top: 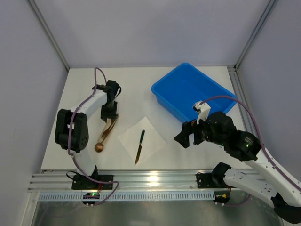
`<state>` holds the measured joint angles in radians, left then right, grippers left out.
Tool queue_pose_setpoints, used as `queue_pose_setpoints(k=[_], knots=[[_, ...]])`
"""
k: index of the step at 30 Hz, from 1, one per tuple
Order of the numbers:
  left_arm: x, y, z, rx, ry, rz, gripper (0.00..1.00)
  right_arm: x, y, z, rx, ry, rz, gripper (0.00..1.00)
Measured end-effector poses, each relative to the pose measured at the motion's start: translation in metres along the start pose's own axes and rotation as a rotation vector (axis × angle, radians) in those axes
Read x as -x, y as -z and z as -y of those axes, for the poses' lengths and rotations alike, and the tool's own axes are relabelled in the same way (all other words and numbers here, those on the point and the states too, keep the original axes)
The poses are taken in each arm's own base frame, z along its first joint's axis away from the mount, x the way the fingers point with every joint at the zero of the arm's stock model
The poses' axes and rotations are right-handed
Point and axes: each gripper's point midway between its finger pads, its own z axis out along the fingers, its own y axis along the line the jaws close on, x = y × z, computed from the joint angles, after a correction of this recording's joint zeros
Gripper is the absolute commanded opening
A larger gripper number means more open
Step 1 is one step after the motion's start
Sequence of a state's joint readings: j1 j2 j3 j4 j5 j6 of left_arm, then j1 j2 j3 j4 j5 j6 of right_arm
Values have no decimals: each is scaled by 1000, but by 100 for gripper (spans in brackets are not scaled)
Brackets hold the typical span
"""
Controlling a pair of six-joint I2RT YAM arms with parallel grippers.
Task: Place the utensils on the paper napkin and roll it up
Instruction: Pick up the utensils from the container.
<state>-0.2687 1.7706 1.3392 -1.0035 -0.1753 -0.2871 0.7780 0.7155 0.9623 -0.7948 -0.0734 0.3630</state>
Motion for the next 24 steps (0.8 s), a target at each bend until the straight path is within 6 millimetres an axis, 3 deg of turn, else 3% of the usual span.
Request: queue_pose_setpoints(k=[16, 24], knots=[[31, -22, 1, -28, -26, 20, 37, 0, 0, 0, 0, 10, 0, 100], [28, -43, 4, -25, -50, -32, 37, 0, 0, 0, 0, 10, 0, 99]])
